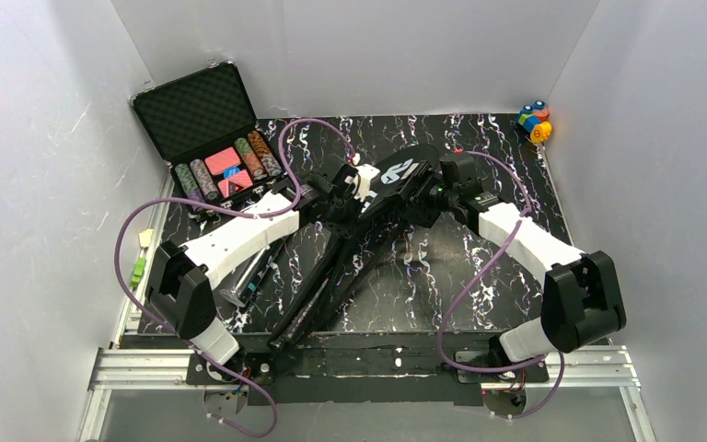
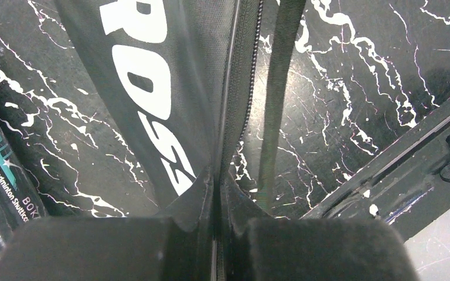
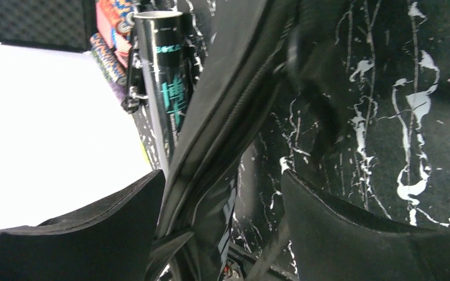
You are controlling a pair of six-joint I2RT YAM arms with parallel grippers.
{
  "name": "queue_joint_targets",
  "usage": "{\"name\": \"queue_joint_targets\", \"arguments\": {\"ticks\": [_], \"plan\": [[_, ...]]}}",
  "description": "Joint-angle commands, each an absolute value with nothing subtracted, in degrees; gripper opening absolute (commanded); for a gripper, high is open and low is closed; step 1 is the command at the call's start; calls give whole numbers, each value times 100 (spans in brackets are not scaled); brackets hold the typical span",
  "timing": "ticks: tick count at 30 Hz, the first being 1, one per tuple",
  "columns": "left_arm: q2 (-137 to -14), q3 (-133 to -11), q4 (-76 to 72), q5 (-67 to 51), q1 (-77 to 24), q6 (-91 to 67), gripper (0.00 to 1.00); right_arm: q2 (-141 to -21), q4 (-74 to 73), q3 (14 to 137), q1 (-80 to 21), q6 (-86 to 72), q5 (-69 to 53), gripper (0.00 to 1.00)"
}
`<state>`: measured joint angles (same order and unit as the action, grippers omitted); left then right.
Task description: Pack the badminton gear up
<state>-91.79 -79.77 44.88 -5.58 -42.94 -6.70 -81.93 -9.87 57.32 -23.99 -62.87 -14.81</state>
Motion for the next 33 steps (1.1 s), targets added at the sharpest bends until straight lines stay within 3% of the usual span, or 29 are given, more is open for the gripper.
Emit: {"name": "queue_joint_targets", "arguments": {"ticks": [1, 14, 27, 33], "plan": [[-8613, -7992, 4206, -654, -4299, -715, 0, -8384, -782, 5803, -2443, -6259, -835, 81], [-8457, -7947, 4246, -949, -4305, -680, 0, -8258, -420, 5603, -2083, -6195, -453, 79], [-8439, -7943, 4264, -1102, -4301, -668, 0, -8193, 551, 5376, -1341, -5868, -2161, 79], [-8439, -7967, 4287, -1191, -4299, -668, 0, -8316, 768, 5374, -1276, -5849, -2556, 71]]}}
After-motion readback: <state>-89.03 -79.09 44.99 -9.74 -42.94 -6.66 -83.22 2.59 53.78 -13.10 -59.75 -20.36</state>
